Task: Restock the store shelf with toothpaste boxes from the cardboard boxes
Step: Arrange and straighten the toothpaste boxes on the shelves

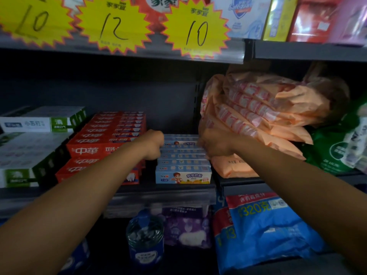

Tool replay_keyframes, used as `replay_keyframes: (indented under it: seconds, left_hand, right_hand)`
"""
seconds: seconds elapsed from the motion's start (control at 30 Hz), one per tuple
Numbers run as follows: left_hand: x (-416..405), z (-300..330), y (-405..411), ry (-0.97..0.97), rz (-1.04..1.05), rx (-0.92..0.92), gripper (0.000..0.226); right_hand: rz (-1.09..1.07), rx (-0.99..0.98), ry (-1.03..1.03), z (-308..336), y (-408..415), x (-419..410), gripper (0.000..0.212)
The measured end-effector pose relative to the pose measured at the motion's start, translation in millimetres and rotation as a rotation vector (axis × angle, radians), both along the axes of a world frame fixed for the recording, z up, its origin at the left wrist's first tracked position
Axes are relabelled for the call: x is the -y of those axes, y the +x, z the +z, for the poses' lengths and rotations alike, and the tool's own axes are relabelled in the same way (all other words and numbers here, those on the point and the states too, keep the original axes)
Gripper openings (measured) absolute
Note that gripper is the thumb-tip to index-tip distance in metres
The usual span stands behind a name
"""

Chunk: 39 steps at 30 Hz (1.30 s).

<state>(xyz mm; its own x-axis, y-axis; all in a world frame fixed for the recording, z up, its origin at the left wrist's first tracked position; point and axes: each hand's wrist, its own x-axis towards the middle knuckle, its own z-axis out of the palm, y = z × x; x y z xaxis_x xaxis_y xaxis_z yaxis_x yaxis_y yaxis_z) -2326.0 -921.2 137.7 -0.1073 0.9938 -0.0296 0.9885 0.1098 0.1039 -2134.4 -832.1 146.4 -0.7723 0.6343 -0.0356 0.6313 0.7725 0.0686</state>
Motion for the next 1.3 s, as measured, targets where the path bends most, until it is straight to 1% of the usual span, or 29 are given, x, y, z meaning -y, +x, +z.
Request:
replay_keyframes:
  seconds: [0.07, 0.1, 0.23, 0.4, 0.53, 0.6, 0.67, 0.73, 0.9, 1.03, 1.1, 1.2, 1.3]
  left_hand:
    - [-11.5, 6.7, -2.5, 0.045, 0.001, -0.005, 0.023]
    - [-18.7, 8.5, -4.9, 0.059, 0.007, -0.002, 0.026]
    - [-50.3, 10.4, -17.9, 0.076, -0.006, -0.015, 0.037]
    - [-80.7, 9.1, -27.3, 0.085, 0.0, -0.055, 0.037]
    - [-99.9, -2.8, -35.0, 0.022, 0.028, -0.074, 0.045]
    - [-109.3, -11.7, -37.3, -0.009, 0.011, -0.093, 0.038]
    - [-116.3, -18.6, -37.6, -0.031, -0.01, -0.112, 0.024]
    - [-120.8, -22.4, -37.8, -0.042, -0.017, -0.114, 0.014]
    - [-126.6, -26.7, -39.3, -0.03, -0.027, -0.105, 0.026]
    - [-128.1, -28.4, -40.9, -0.005, -0.016, -0.128, 0.031]
    - [-129.8, -28.5, -41.2, 0.021, -0.022, -0.139, 0.028]
    - [-127.9, -26.2, -38.3, 0.047, -0.027, -0.145, 0.024]
    - [-123.6, -23.9, -36.5, 0.033, -0.042, -0.13, 0.019]
  right_hand:
    - [-0.016, -0.023, 0.051, 9.5, -6.4, -10.0, 0.027]
    - [-0.029, -0.021, 0.068, 13.0, -10.3, -16.0, 0.03]
    - [-0.079, 0.003, 0.032, 17.4, -26.5, -45.7, 0.051]
    - [-0.136, 0.018, 0.036, -1.1, -43.8, -87.1, 0.06]
    - [-0.145, 0.06, 0.032, -16.0, -53.3, -112.0, 0.063]
    - [-0.151, 0.072, 0.019, -20.0, -58.4, -119.0, 0.067]
    - [-0.161, 0.089, 0.001, -23.4, -62.0, -125.8, 0.069]
    - [-0.158, 0.11, -0.005, -27.1, -64.4, -129.7, 0.07]
    - [-0.152, 0.171, 0.009, -32.6, -70.0, -131.3, 0.067]
    - [-0.147, 0.185, 0.005, -33.8, -71.7, -134.9, 0.062]
    - [-0.14, 0.161, -0.005, -34.7, -71.6, -139.5, 0.057]
    - [-0.113, 0.175, -0.002, -29.7, -69.9, -136.3, 0.057]
    - [-0.08, 0.199, -0.018, -24.7, -68.6, -128.5, 0.047]
